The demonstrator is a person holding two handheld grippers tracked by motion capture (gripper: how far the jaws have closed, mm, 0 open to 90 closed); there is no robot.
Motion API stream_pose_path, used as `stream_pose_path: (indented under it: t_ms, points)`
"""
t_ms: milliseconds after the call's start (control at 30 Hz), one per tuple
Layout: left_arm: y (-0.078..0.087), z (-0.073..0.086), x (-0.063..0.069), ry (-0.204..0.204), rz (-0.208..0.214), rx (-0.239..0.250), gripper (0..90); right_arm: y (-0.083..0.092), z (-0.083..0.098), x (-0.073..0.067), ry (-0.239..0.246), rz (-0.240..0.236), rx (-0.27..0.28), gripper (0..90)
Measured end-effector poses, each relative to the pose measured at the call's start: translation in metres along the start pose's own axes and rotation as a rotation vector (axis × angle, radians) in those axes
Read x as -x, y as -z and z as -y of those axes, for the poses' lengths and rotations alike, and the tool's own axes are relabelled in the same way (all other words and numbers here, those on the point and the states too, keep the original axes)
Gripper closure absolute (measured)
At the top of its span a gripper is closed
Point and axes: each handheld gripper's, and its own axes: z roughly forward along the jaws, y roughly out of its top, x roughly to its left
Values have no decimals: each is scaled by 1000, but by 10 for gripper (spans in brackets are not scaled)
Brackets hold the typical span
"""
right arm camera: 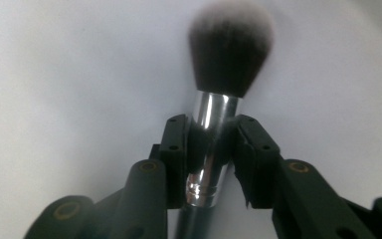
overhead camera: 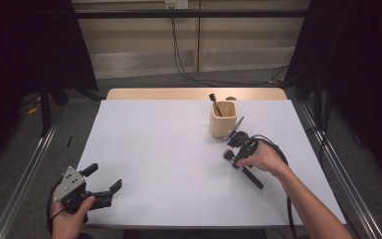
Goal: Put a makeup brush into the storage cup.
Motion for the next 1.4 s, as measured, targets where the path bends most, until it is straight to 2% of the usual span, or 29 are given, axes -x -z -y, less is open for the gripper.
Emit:
stream_pose_path:
  t_ms: [300, 533, 733, 900, 1100, 1300, 1333, 1400]
  points:
    - [0, 0, 4, 10, 8, -3, 26, 1, 1, 2, -3, -10, 9, 718]
    - [1, 0, 1, 16, 0, 3, 26, 1, 1, 2, 0, -3, 11, 719]
    - [2, 0, 1, 14, -1, 10, 26, 4, 4, 2, -16, -12, 24, 719]
    - [2, 0, 1, 20, -5, 13, 26, 9, 6, 1, -6, -10, 55, 719]
    - [3, 0, 1, 24, -6, 17, 26, 19, 12, 2, -28, -11, 106, 720]
    - [3, 0, 1, 17, -9, 16, 26, 32, 19, 5, -34, -14, 198, 719]
    - [3, 0, 1, 18, -10, 17, 26, 34, 21, 4, -36, -25, 208, 719]
    - [3, 0, 0, 22, -9, 19, 26, 37, 22, 3, -31, -17, 223, 719]
